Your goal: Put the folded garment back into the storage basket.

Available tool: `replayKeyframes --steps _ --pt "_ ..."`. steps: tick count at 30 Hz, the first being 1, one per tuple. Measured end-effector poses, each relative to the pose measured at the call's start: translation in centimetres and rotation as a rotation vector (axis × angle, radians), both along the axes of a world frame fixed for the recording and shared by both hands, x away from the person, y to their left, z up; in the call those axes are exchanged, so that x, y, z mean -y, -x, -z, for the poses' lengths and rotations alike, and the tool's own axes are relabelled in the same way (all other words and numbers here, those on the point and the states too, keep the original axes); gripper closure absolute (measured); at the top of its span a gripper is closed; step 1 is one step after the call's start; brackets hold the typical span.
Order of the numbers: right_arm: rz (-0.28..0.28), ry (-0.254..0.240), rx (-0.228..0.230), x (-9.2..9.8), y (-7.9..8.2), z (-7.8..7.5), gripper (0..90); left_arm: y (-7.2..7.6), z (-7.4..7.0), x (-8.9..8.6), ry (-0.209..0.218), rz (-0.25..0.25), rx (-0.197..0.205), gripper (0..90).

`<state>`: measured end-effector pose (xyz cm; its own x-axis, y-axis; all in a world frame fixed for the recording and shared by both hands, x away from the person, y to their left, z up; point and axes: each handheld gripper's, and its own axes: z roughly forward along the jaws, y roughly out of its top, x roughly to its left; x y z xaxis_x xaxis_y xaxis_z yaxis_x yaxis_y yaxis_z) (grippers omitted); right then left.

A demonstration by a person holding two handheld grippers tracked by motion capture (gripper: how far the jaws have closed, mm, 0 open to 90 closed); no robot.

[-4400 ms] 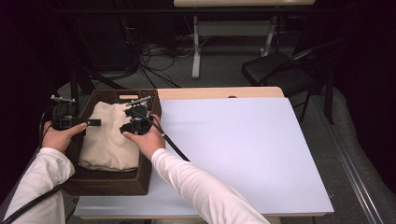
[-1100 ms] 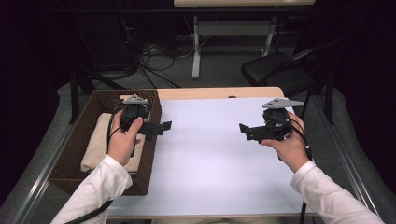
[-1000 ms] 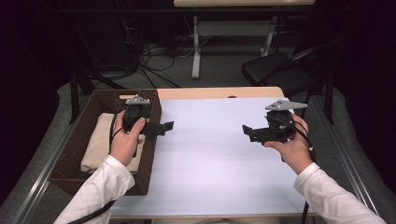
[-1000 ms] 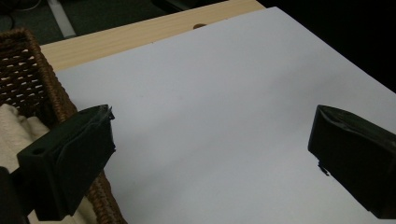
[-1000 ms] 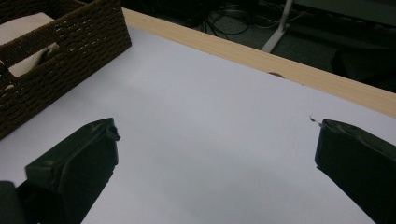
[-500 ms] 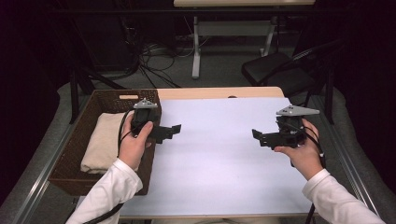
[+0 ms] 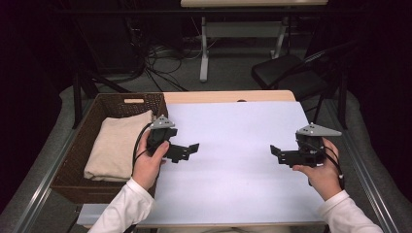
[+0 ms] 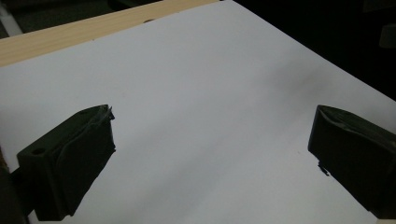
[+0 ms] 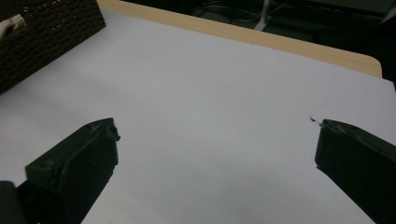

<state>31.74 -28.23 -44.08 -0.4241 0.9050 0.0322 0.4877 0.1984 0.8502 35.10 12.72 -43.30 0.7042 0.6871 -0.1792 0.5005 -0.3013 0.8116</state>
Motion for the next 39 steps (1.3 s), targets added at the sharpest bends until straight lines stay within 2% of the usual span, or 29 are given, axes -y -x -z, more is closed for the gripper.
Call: replayKeyframes --steps 6,13,18,21,24,29,34,39 --pt "0.035 -0.025 -0.009 1.4 1.0 2.1 0.0 0.5 1.7 0.4 0.03 0.002 -0.014 0.3" --pt "0.067 -0.009 -0.009 2.6 2.1 4.0 0.0 1.0 3.8 1.0 0.034 0.024 -0.008 0.3" --pt "0.093 0.012 0.01 3.5 2.6 5.3 0.0 1.4 5.4 1.2 0.034 0.03 -0.018 0.3" --pt "0.096 0.036 0.008 4.0 2.7 6.0 0.0 1.6 6.2 1.1 0.032 0.029 -0.013 0.3" --pt "0.113 0.032 -0.001 4.4 2.9 6.5 0.0 1.9 7.0 0.9 0.036 0.027 -0.015 0.3" --pt "0.128 0.041 0.0 4.9 3.0 7.5 0.0 2.0 8.0 0.8 0.03 0.027 -0.006 0.3" --pt "0.132 0.046 -0.018 5.2 2.8 8.3 0.0 2.0 8.8 0.7 0.021 0.044 0.003 0.3" --pt "0.127 0.047 -0.02 5.4 2.9 8.8 0.0 2.0 9.4 0.9 0.026 0.034 -0.009 0.3"
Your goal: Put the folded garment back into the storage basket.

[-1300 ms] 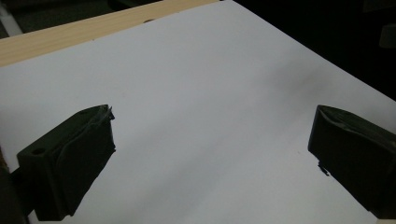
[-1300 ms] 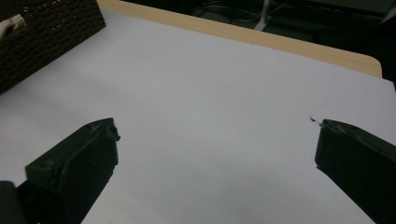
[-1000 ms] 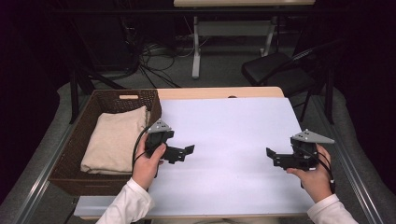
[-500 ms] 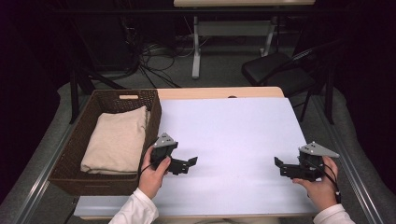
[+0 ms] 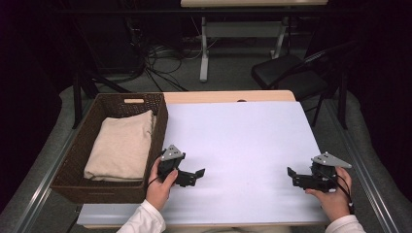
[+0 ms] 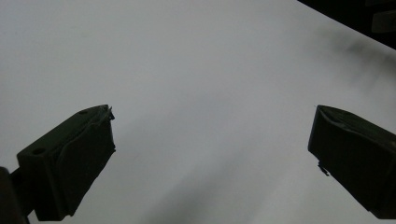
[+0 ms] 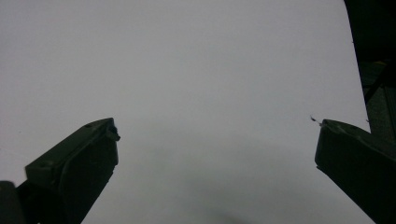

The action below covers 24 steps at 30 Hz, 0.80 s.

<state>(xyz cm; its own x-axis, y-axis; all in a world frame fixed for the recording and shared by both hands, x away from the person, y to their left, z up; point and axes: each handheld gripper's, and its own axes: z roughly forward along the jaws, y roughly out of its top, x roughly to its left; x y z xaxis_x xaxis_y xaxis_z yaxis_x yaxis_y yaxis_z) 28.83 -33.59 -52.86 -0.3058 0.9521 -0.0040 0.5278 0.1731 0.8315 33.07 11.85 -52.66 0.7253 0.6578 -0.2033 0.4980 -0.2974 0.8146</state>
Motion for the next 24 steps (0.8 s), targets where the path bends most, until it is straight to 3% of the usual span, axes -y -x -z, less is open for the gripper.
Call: replayKeyframes --steps 17,24 --pt "0.022 -0.038 -0.014 0.4 0.2 0.5 0.0 0.2 0.9 0.2 -0.045 0.019 0.011 0.3" --pt "-0.01 -0.03 -0.016 -0.3 0.3 0.7 0.0 0.0 1.2 0.4 -0.043 0.014 -0.005 0.3"
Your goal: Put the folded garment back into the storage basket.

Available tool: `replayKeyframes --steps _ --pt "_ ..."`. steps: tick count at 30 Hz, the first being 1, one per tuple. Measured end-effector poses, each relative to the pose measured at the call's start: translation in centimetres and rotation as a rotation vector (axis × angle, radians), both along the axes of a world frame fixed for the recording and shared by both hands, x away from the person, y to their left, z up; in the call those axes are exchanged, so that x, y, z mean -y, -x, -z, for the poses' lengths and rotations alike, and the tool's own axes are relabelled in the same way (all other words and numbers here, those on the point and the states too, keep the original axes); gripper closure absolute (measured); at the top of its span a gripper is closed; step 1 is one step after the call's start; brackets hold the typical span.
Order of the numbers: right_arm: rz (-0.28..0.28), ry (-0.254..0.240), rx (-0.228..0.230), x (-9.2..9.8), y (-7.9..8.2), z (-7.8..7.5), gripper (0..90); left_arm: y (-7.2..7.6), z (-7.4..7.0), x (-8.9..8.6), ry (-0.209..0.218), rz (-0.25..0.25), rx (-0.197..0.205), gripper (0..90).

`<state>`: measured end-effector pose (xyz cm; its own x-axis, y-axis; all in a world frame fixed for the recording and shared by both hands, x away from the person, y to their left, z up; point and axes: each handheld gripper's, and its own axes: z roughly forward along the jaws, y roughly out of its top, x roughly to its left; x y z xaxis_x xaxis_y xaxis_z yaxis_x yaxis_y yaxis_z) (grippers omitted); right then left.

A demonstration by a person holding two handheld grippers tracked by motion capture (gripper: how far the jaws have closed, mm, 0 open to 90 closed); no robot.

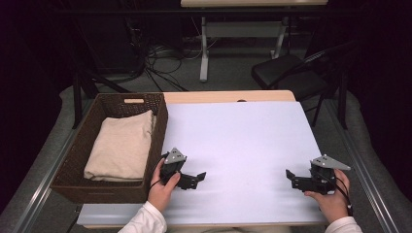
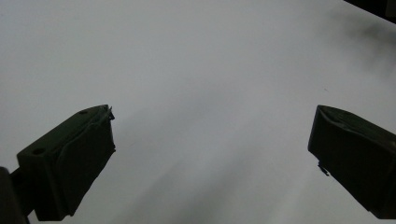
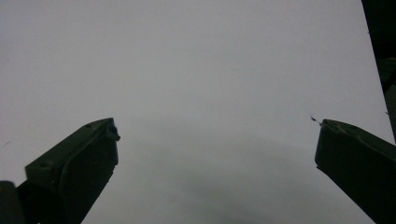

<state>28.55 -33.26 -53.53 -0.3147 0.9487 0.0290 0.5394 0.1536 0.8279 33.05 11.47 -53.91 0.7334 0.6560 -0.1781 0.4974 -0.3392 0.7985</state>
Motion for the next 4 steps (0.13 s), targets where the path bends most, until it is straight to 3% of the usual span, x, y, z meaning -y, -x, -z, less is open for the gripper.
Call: replayKeyframes --steps 4 --pt "-0.008 0.011 -0.009 -0.14 -0.11 0.13 0.0 -0.04 0.1 -0.02 0.001 0.0 -0.01 0.3"
